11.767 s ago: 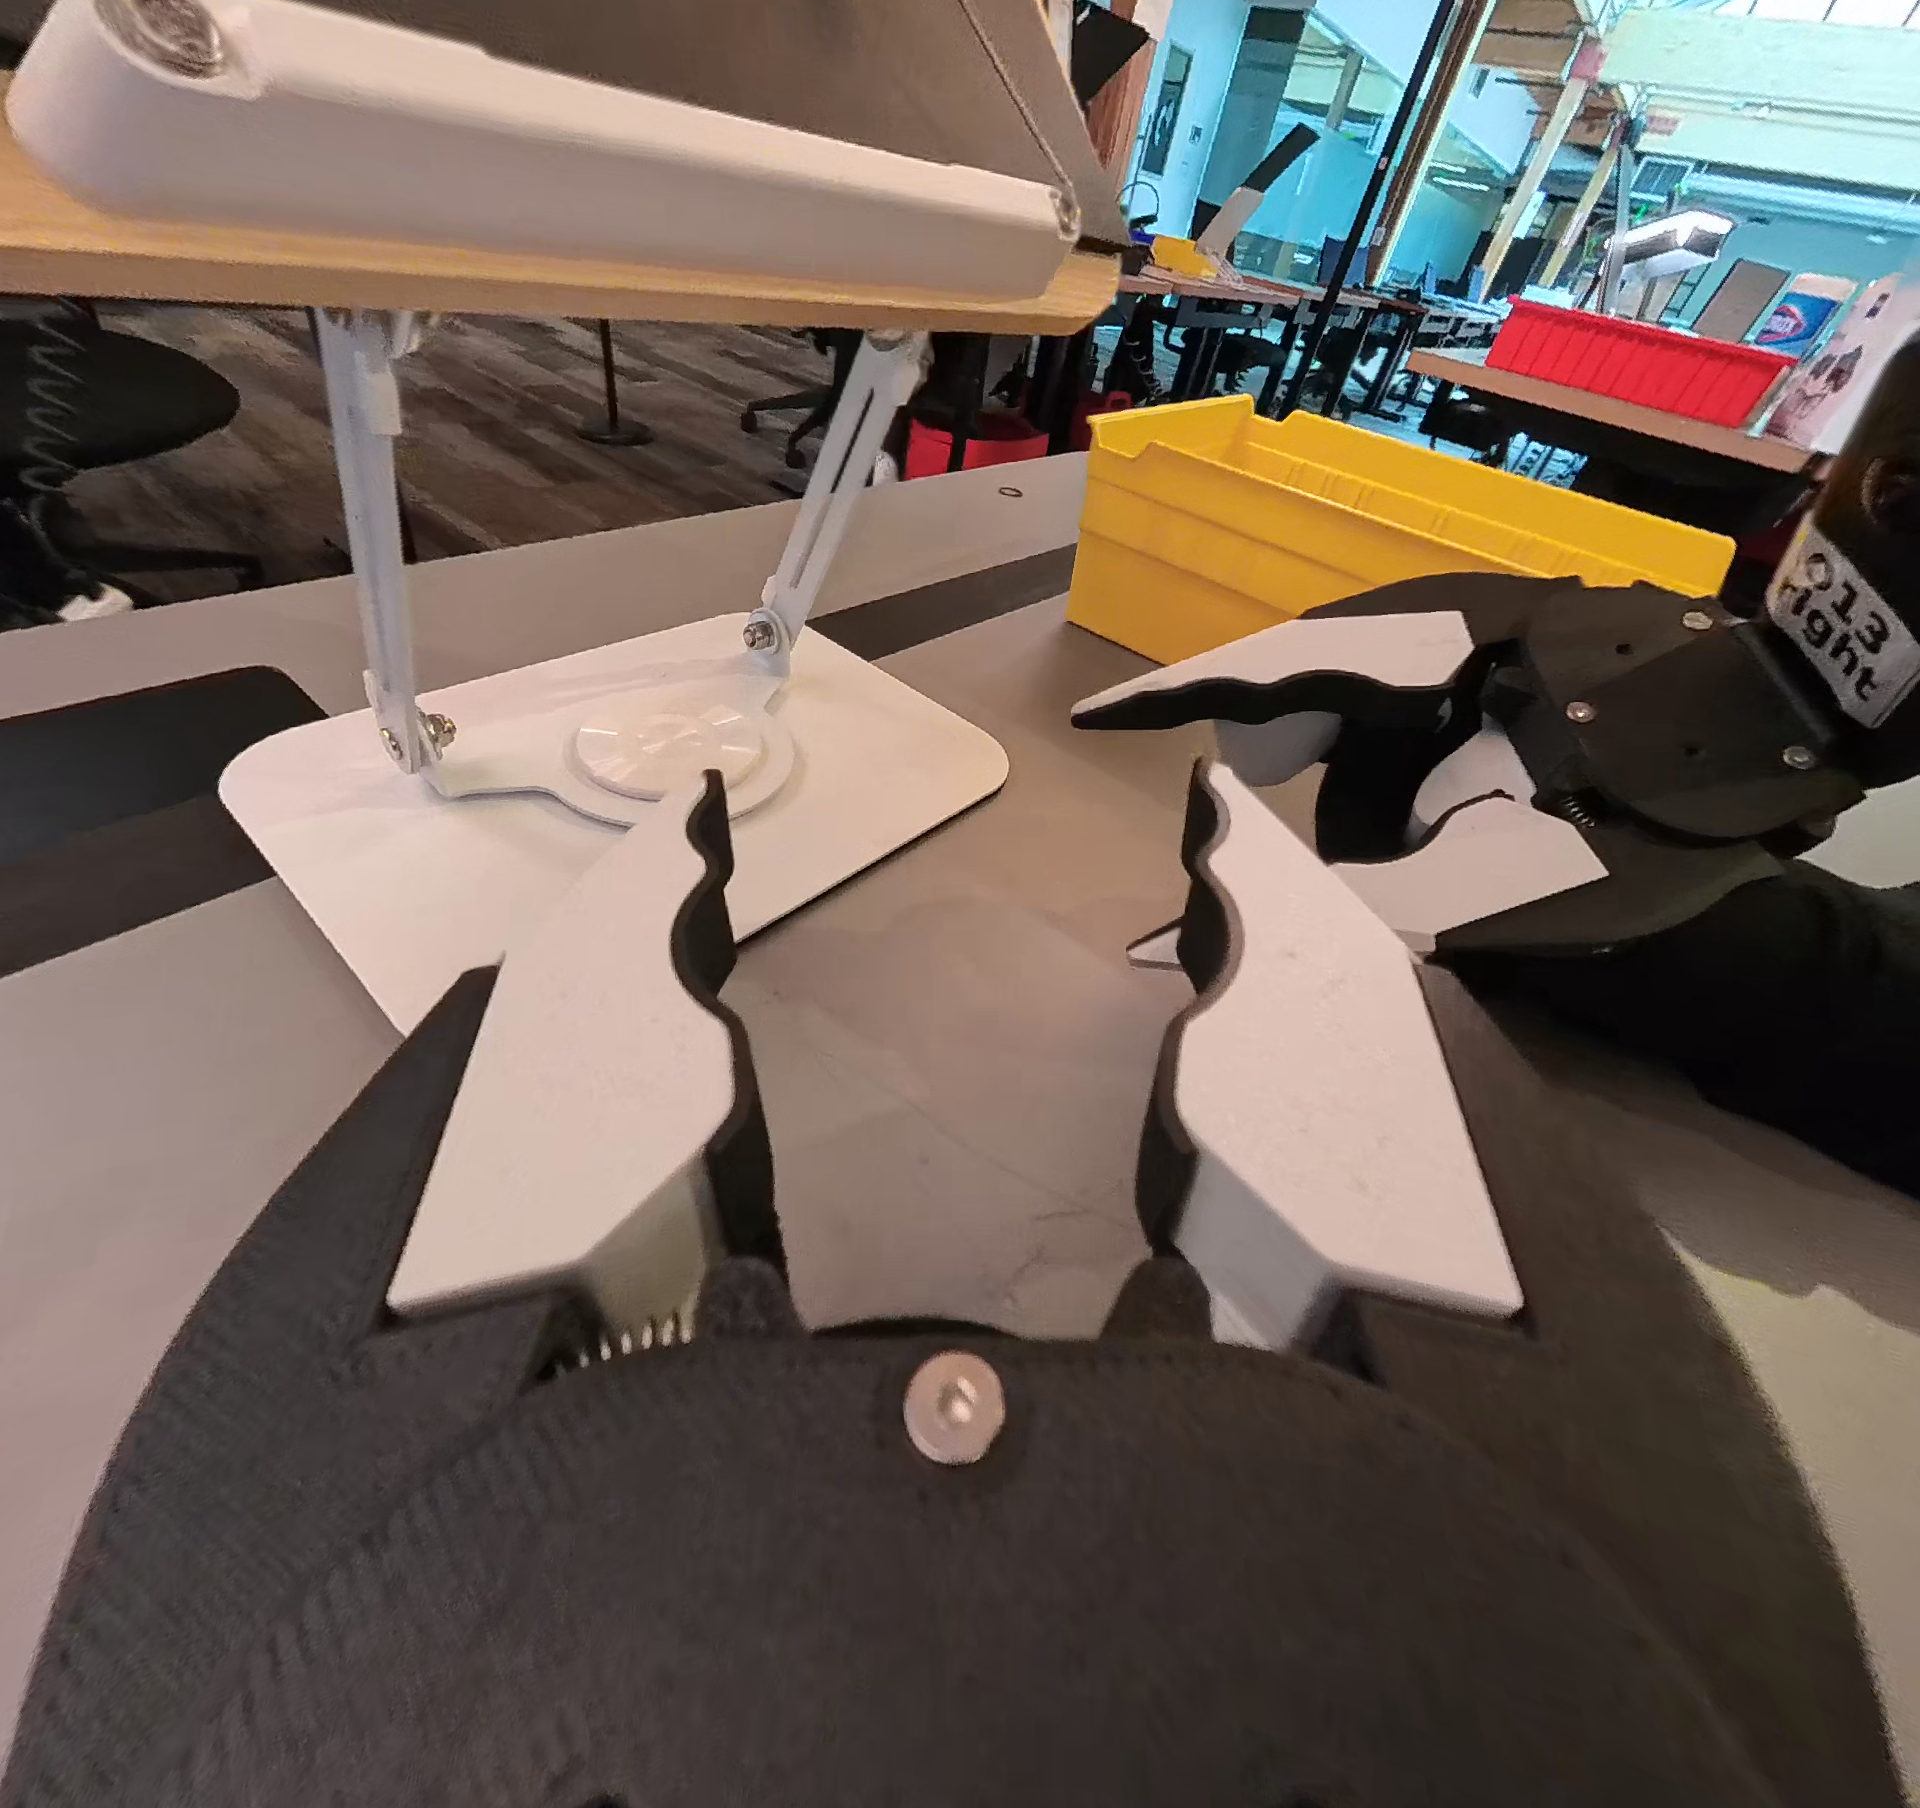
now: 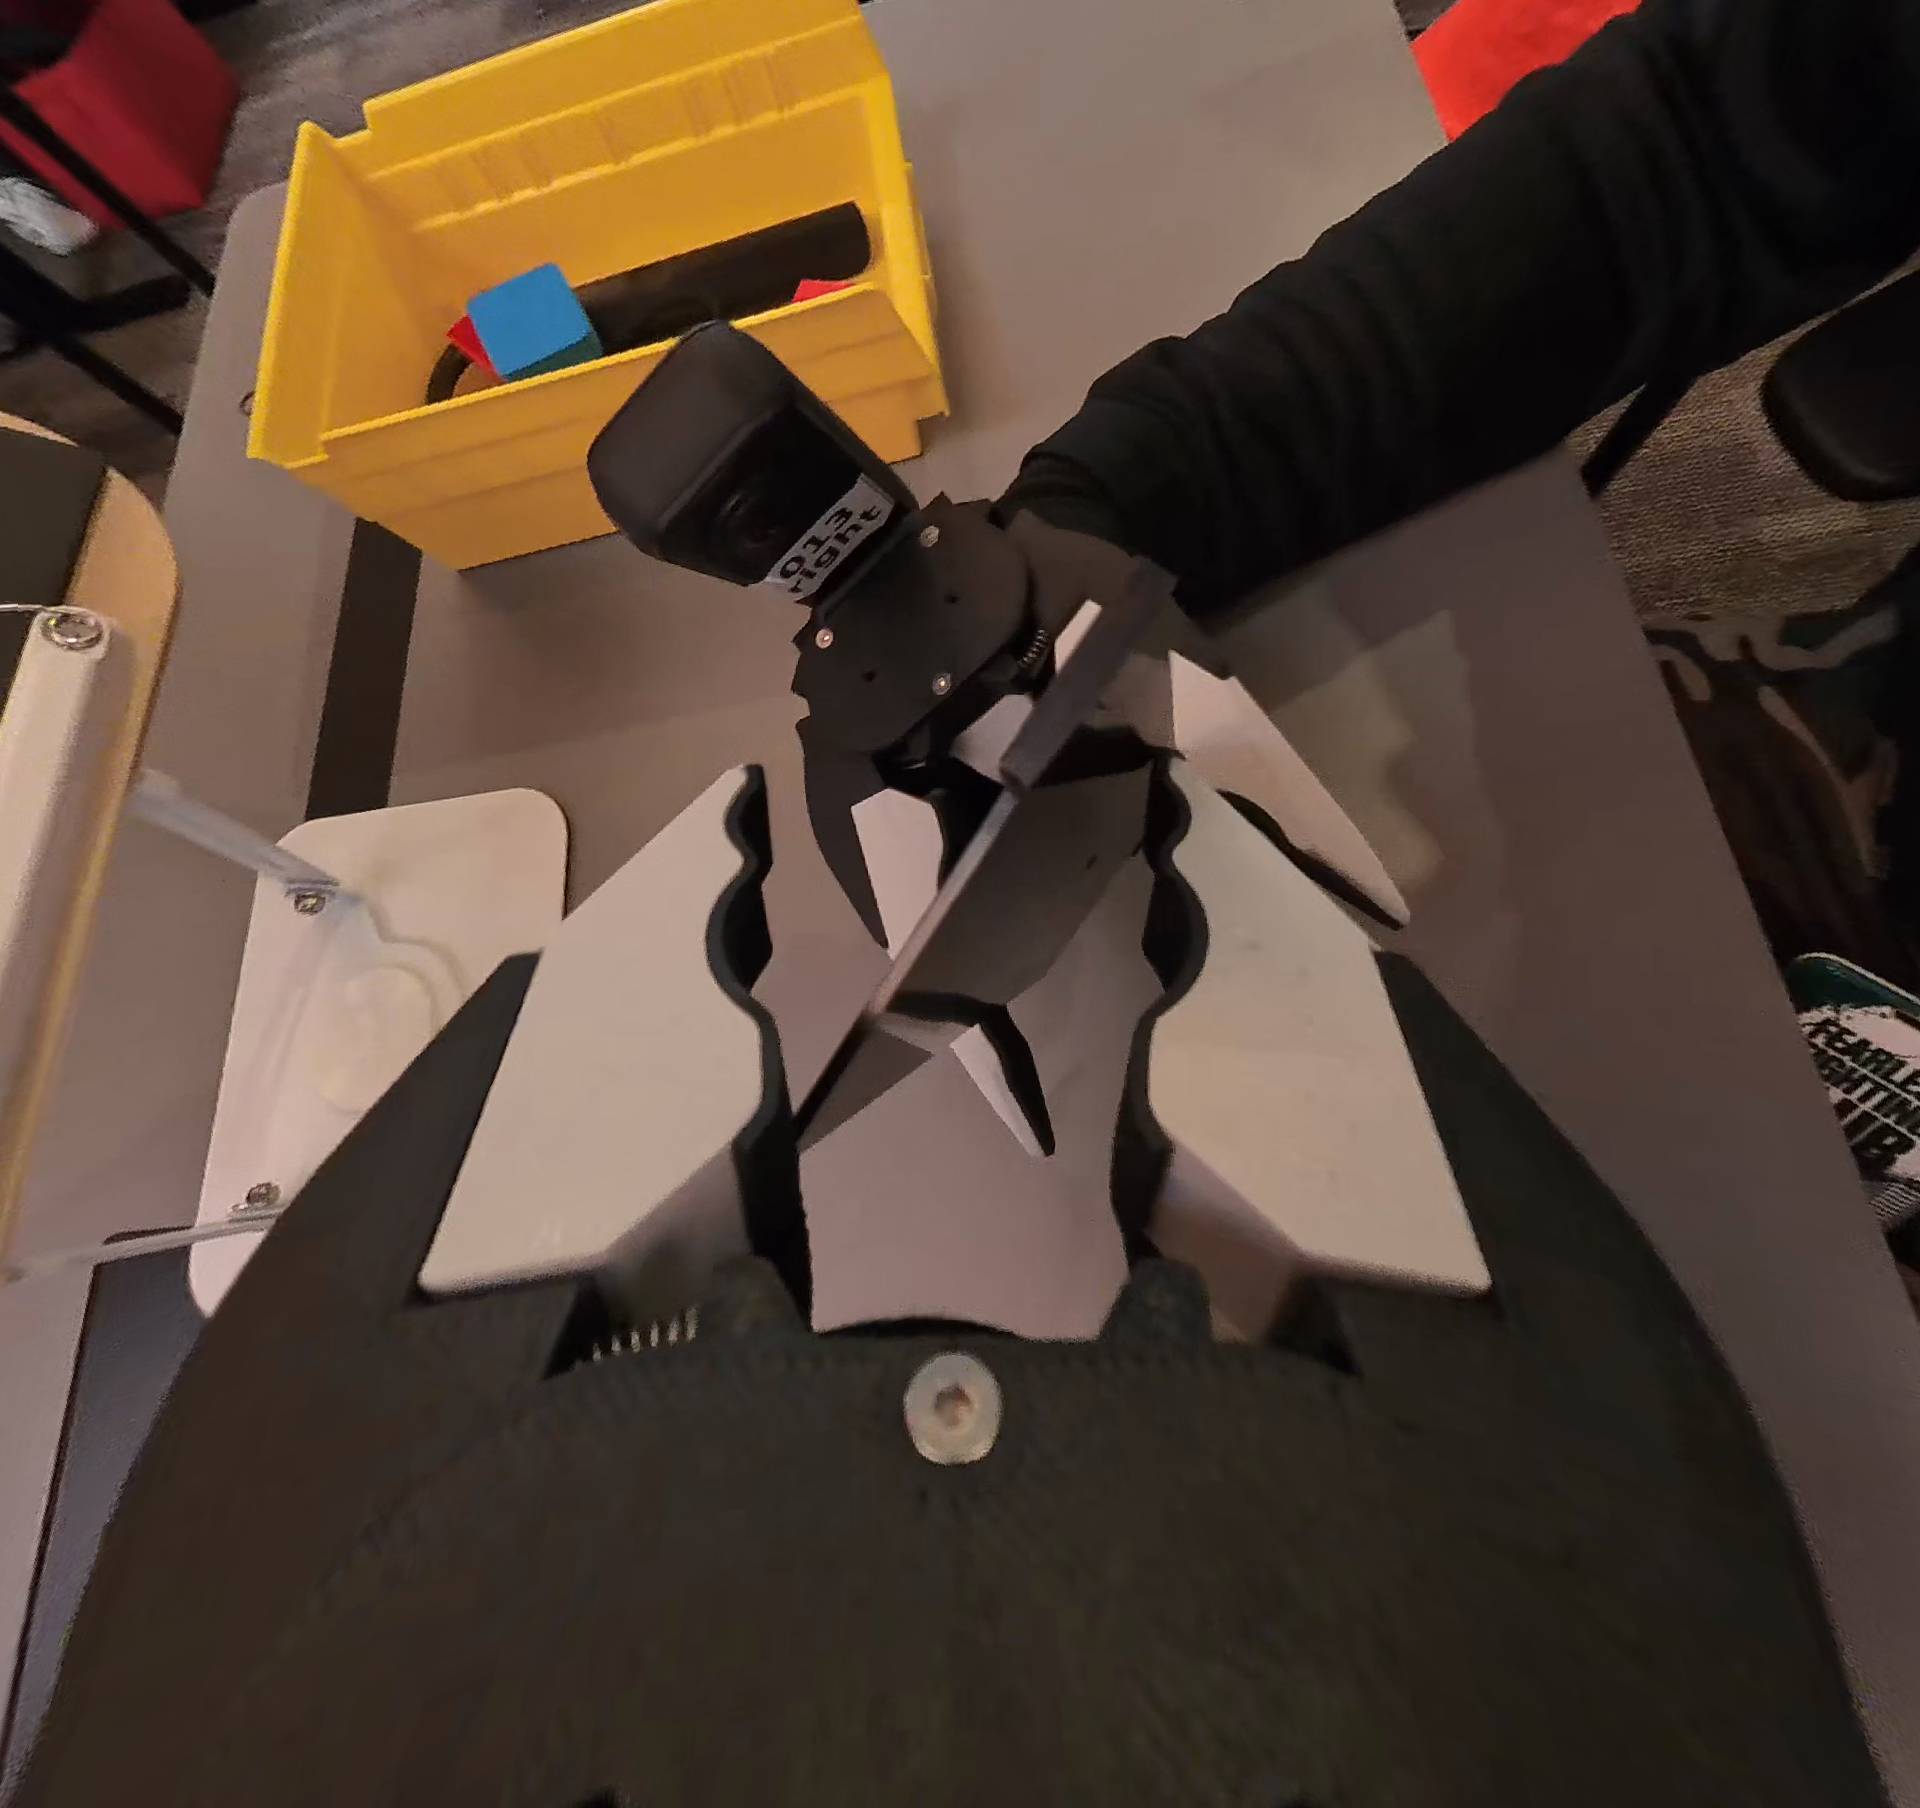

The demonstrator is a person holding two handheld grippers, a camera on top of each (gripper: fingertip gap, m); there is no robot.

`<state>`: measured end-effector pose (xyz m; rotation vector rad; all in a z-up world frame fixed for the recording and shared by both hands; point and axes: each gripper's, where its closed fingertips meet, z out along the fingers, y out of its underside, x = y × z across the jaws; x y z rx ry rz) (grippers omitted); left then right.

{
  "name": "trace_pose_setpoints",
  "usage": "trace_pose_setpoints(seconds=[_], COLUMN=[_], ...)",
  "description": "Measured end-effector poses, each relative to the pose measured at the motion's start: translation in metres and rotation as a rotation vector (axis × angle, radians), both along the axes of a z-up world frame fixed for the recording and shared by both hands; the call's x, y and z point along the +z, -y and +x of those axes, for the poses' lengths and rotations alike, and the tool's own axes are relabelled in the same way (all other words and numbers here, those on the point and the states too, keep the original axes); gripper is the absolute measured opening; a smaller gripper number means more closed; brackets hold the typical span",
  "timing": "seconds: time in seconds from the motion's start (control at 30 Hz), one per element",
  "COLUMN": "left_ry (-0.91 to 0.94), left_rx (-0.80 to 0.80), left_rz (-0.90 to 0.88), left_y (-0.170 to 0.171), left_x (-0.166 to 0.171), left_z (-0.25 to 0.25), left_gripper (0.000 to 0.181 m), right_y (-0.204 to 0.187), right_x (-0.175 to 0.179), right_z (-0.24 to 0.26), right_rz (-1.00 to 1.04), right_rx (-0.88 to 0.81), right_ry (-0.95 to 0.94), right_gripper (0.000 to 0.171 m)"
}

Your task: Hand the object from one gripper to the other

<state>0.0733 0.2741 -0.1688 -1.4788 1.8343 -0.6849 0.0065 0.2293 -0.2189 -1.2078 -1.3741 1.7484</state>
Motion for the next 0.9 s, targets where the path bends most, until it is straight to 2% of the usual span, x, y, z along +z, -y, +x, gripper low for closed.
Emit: trace_pose_setpoints(seconds=[0.2,0.37,0.47,0.53,0.63,0.83,0.9], left_ry=[-0.013,0.132,0.301,0.403,0.523,0.546,0.559], left_rx=[0.078,0.258,0.375,0.424,0.477,0.632,0.672], left_rz=[0.052,0.020,-0.048,-0.089,-0.118,-0.058,-0.068], left_y=[-0.016,-0.044,-0.058,-0.062,-0.064,-0.072,-0.075], left_x=[0.002,0.019,0.031,0.034,0.035,0.016,0.011], left_z=[-0.009,-0.027,-0.034,-0.034,-0.029,-0.008,-0.002], left_gripper=[0.077,0.084,0.095,0.113,0.131,0.125,0.114], right_y=[-0.012,-0.047,-0.074,-0.097,-0.126,-0.146,-0.148], right_x=[0.003,0.006,0.003,0.000,-0.007,-0.017,-0.016], right_z=[0.002,0.006,0.009,0.012,0.021,0.026,0.027], right_rz=[-0.015,-0.016,0.019,0.034,0.062,0.264,0.325], right_rx=[-0.054,-0.233,-0.398,-0.548,-0.753,-1.025,-1.094], right_ry=[-0.024,-0.036,-0.015,0.000,0.043,0.177,0.204], right_gripper=[0.092,0.092,0.092,0.092,0.092,0.092,0.092])
